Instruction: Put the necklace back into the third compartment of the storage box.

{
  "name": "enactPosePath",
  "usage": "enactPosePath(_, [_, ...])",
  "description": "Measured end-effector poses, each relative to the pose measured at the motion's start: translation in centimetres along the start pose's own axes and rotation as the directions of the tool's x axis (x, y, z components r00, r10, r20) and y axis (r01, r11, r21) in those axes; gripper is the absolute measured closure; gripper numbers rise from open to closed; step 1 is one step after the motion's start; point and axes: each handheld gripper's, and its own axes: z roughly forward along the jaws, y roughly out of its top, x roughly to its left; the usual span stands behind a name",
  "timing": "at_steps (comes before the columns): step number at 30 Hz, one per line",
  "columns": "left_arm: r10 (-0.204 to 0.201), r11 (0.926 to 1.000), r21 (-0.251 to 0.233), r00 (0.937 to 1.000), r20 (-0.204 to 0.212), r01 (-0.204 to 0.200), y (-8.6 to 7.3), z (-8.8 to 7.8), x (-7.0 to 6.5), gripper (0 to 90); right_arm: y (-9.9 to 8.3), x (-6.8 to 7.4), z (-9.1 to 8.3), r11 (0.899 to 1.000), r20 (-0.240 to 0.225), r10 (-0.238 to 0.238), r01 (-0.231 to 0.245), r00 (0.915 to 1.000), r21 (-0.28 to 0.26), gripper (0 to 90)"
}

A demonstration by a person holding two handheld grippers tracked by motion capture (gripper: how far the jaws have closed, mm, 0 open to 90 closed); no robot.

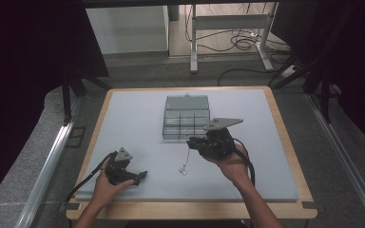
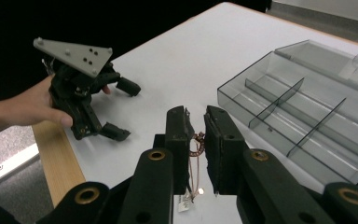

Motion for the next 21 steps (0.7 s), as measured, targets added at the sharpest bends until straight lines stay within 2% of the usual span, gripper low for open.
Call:
enactPosePath(7, [0.004,1.0000,0.000,1.0000,-0.001,-0.004,0.0,0.0,0.0,0.0,1.5,-0.5,-0.8,1.000,0.008,0.002,-0.001,1.0000,-0.017,78.2])
enactPosePath(21, [-0.001,1.0000,0.000,1.0000,0.000,0.001,0.0,0.0,0.0,0.0,4.0,-0.5,-2.4,0.998,0.038,-0.005,0.007,0.9993,-0.062,78.2])
